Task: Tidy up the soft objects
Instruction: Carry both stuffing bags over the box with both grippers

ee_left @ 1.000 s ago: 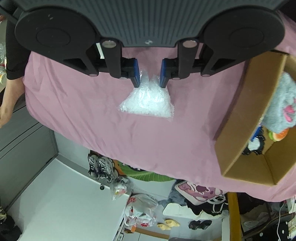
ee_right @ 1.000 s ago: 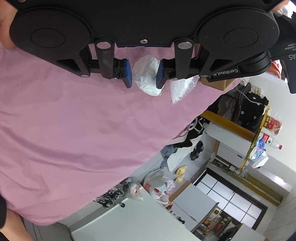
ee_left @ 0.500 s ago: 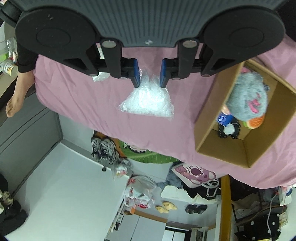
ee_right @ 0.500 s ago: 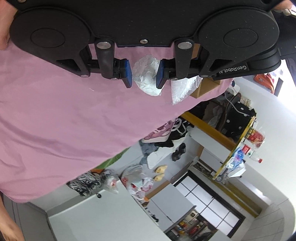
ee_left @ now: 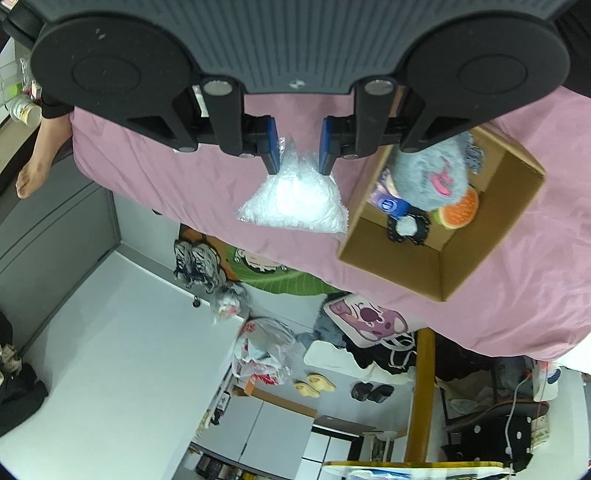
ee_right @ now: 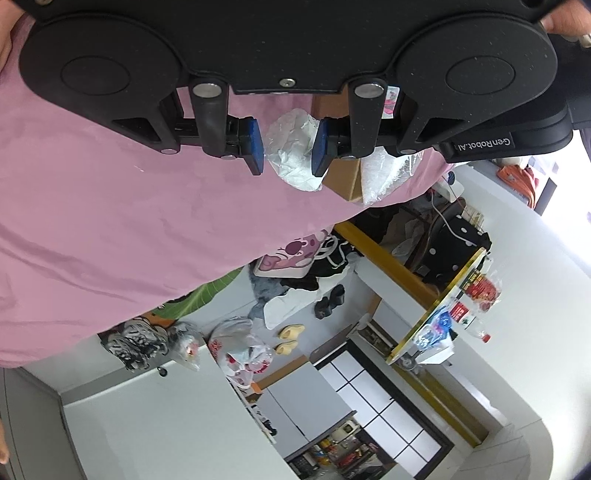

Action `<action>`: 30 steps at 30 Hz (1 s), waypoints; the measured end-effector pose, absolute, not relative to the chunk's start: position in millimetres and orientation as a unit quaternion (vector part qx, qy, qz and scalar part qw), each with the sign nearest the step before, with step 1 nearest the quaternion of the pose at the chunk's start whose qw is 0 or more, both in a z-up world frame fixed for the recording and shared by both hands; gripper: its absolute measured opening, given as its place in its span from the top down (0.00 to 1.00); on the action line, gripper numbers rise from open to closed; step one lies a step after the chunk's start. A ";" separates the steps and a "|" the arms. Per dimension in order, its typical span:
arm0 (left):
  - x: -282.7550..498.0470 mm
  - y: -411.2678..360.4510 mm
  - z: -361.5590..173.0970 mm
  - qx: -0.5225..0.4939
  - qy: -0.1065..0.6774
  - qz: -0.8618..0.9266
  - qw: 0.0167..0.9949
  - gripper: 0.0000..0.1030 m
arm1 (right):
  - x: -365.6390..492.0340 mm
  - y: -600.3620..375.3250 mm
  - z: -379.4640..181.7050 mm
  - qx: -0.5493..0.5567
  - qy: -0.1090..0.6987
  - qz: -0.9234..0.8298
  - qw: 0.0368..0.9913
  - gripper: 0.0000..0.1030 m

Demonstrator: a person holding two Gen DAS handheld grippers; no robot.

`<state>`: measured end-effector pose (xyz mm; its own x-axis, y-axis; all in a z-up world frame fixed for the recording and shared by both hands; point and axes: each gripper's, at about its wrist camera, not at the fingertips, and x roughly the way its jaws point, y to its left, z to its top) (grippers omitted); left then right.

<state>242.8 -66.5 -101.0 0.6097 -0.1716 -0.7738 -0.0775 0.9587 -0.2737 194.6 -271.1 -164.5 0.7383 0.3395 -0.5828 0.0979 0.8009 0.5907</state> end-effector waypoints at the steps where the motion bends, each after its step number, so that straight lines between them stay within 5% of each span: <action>1: 242.0 -63.4 -100.1 -0.142 0.439 -0.025 0.887 0.80 | 194.1 -268.9 -163.3 0.306 0.354 0.070 0.881 0.73; 30: 244.3 22.8 -117.9 -0.176 0.446 0.032 0.877 0.81 | 200.0 -215.2 -159.5 0.260 0.362 0.099 0.890 0.73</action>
